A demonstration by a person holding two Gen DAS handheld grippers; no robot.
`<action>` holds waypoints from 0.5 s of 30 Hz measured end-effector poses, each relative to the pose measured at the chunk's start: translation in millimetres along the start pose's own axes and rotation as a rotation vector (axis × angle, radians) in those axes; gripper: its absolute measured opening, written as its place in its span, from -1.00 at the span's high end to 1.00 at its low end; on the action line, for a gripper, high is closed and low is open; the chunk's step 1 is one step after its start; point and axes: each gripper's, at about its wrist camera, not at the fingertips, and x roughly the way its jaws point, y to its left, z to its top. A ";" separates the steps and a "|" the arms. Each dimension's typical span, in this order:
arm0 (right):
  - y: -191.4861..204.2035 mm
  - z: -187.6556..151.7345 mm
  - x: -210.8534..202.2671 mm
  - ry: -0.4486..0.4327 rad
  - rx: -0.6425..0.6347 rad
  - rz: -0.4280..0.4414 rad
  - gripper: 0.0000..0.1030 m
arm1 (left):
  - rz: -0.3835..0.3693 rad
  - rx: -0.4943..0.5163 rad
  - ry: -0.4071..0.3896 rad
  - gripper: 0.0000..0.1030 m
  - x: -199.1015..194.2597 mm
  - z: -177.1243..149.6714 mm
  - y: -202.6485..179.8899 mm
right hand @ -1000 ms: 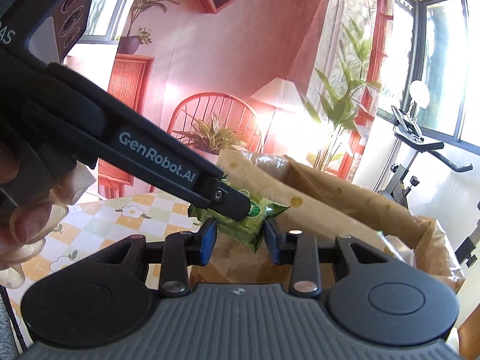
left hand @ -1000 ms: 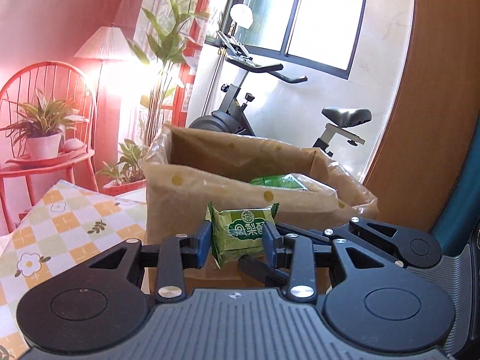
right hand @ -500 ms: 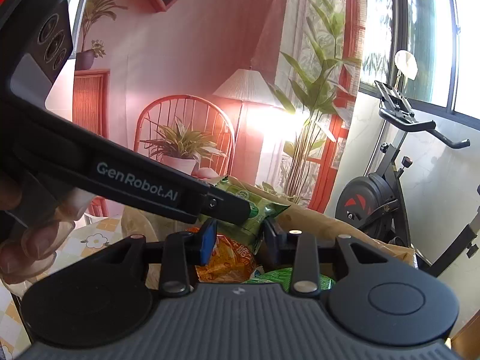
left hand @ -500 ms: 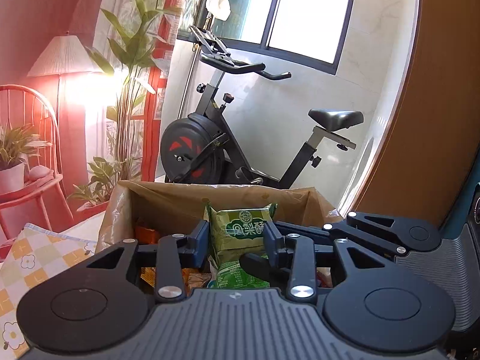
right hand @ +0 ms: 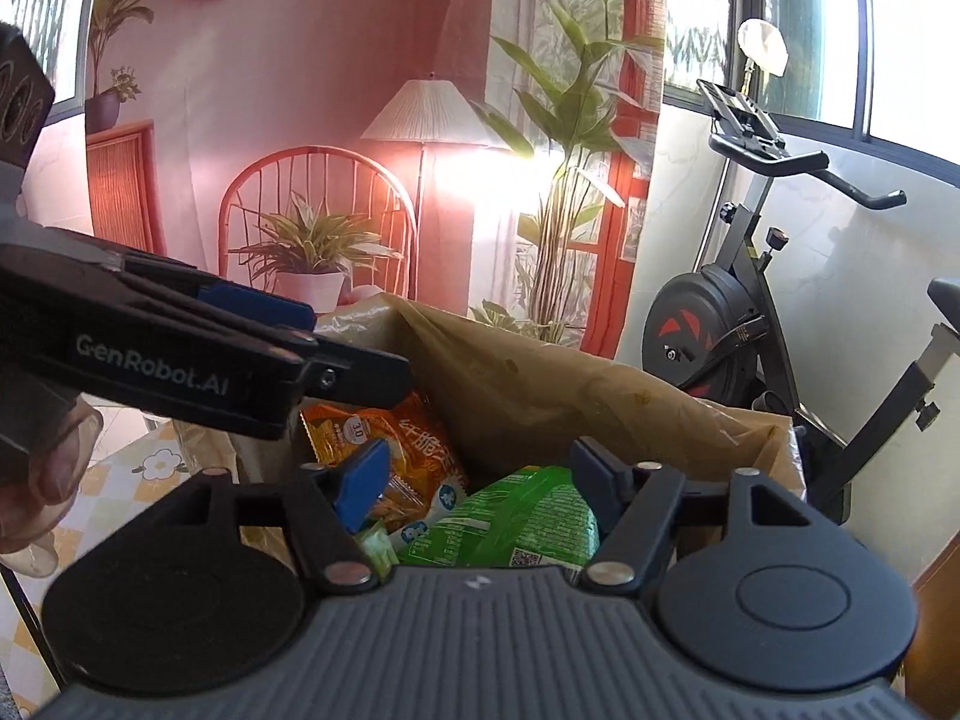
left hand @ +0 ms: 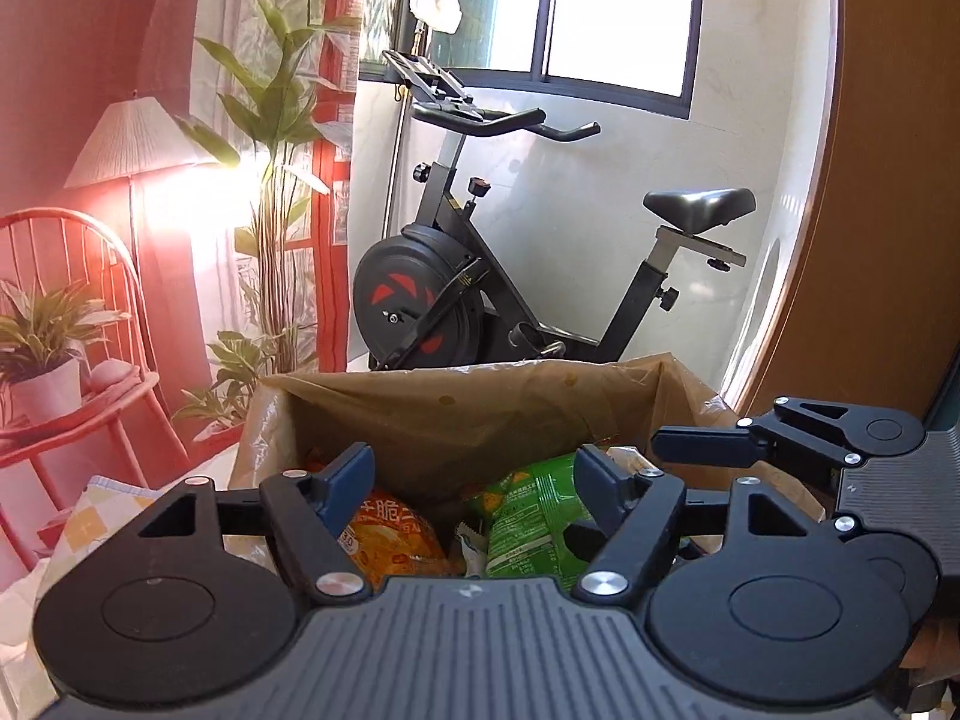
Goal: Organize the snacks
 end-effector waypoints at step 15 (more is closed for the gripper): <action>1.8 13.2 -81.1 -0.082 0.178 -0.133 -0.94 | 0.115 0.003 -0.116 -0.73 -71.8 13.1 -7.0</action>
